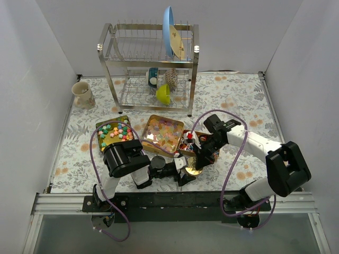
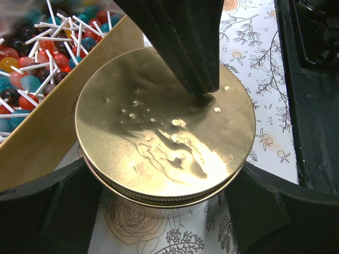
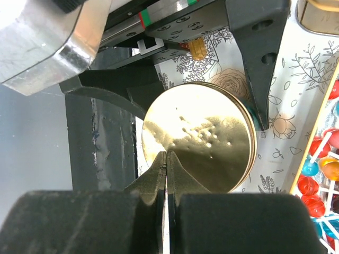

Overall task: Pack the candies
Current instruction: Screw the bottle lid onto the packing bottle.

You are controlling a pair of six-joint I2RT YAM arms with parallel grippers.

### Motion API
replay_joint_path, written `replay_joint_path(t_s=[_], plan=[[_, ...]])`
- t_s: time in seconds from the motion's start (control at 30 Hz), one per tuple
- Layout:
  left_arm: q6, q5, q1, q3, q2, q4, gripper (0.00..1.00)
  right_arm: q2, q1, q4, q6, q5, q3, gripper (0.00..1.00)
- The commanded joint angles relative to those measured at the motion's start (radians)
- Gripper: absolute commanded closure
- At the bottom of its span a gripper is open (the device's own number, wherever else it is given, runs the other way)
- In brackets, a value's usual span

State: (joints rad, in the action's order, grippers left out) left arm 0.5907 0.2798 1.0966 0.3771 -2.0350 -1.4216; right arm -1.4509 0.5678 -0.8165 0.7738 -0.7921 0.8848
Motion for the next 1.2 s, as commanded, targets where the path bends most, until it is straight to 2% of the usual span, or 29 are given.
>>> replay_joint_path(t_s=[0.0, 0.5, 1.17], plan=[[-0.025, -0.007, 0.019, -0.064, -0.103, -0.333, 1.00, -0.037, 0.004, 0.051, 0.016, 0.263, -0.043, 0.99], [-0.043, -0.007, 0.020, -0.078, -0.091, -0.341, 1.00, -0.135, -0.045, 0.137, -0.004, 0.433, -0.026, 0.99], [-0.025, -0.002, -0.003, -0.076, -0.073, -0.307, 1.00, -0.258, -0.075, 0.197, -0.018, 0.557, 0.074, 0.99]])
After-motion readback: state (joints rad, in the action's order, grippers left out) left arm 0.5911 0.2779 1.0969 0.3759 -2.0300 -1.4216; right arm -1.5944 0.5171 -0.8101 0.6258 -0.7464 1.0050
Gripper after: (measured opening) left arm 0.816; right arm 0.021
